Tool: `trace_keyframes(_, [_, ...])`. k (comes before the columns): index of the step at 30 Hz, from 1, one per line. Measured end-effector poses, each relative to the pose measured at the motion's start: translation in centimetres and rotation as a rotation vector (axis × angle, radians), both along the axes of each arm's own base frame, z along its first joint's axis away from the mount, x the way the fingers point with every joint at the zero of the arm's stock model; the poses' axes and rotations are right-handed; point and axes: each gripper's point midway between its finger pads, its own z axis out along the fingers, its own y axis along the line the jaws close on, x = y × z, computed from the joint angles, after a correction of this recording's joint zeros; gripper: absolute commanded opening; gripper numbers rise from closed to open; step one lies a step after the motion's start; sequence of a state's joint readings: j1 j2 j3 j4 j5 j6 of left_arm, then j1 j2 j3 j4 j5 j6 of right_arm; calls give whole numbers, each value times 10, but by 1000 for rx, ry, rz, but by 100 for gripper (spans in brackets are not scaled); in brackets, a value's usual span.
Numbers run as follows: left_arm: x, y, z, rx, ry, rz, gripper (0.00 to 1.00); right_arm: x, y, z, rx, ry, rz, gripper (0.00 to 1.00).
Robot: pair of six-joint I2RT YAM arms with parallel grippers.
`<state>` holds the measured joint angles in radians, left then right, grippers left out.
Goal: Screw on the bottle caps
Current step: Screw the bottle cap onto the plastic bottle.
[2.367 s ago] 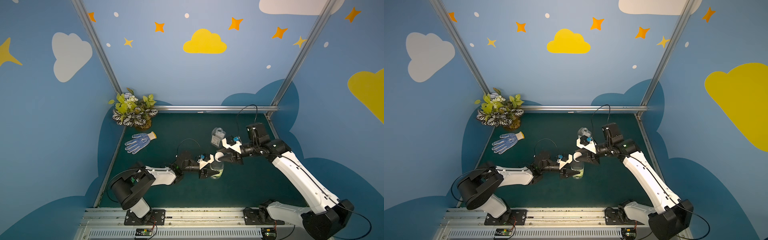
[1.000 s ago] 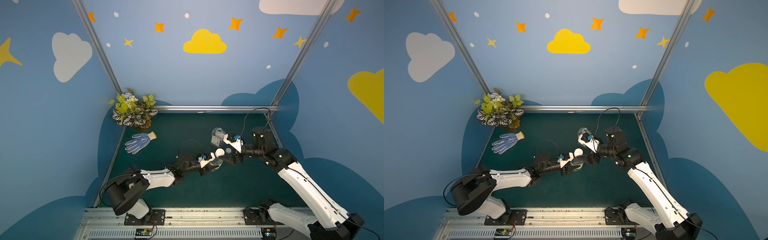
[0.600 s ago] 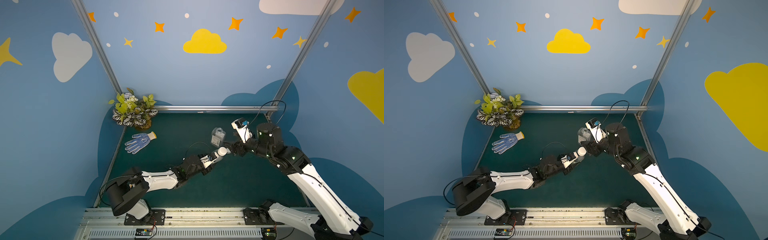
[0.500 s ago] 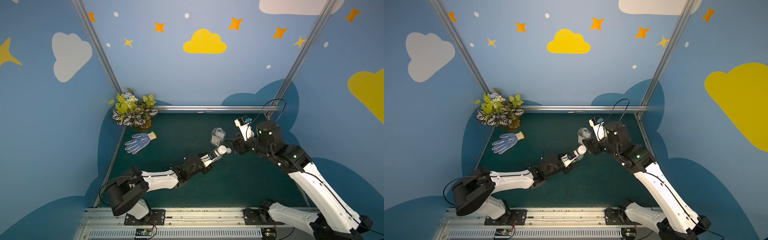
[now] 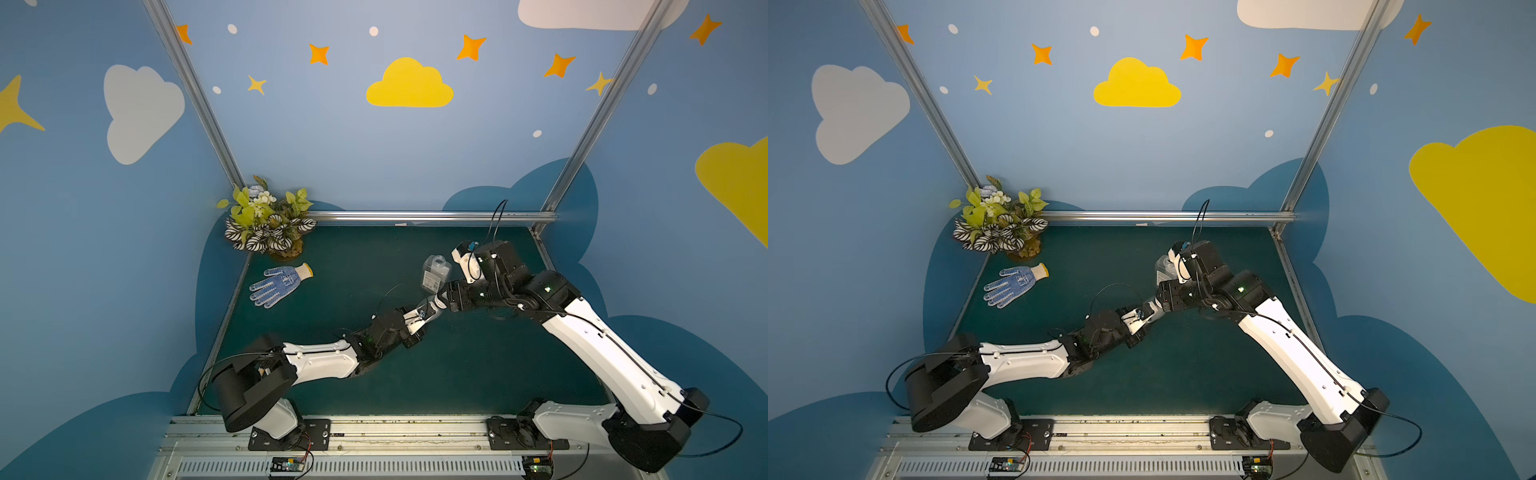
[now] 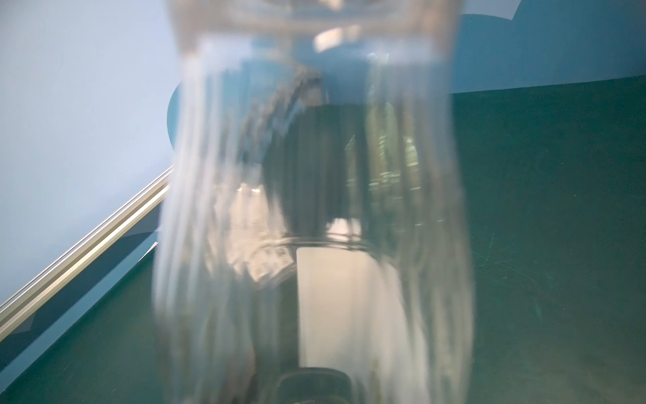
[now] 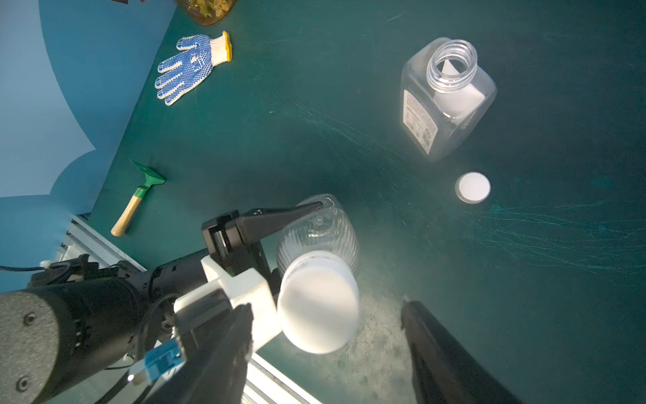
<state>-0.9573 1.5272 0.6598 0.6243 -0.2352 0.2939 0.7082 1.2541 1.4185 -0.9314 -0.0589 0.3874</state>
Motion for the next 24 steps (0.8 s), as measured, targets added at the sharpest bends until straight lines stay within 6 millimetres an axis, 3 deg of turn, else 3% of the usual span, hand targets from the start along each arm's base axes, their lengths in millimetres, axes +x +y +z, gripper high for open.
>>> trace_keyframes(11, [0, 1, -1, 13, -9, 1, 29, 1, 9, -14, 3, 71, -11, 54])
trace_keyframes(20, [0, 1, -1, 15, -11, -1, 29, 1, 8, -17, -5, 80, -20, 38])
trace_keyframes(24, [0, 1, -1, 16, -11, -1, 29, 1, 8, -17, -6, 81, -18, 36])
